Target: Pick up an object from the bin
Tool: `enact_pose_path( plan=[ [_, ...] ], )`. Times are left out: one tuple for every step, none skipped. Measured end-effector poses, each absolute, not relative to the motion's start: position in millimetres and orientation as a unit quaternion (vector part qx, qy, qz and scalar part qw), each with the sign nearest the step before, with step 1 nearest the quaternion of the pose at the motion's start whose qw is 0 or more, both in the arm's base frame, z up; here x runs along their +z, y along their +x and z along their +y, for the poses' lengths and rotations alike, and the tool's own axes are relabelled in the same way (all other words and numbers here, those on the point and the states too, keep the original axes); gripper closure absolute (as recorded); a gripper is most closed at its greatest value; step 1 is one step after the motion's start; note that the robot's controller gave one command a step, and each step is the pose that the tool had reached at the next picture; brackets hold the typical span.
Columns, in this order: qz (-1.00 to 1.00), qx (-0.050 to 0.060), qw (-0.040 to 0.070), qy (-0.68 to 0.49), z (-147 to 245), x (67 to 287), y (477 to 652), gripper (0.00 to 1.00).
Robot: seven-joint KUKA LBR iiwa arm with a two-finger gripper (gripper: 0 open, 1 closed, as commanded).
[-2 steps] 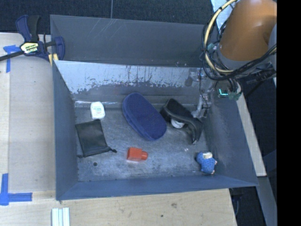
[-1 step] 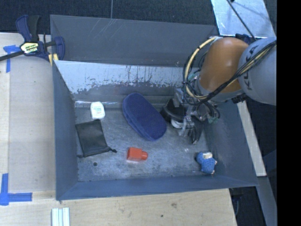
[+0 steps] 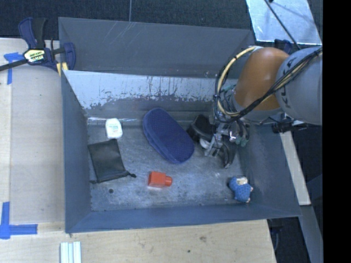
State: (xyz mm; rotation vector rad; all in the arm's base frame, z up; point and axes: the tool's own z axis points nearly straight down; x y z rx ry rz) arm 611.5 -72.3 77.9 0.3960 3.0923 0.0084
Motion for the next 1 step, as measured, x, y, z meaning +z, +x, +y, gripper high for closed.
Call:
enact_pose_path(
  plan=[
    [0.992, 0.002, 0.011, 0.127, -73.3, 79.1, 611.5, 1.00]
  ],
)
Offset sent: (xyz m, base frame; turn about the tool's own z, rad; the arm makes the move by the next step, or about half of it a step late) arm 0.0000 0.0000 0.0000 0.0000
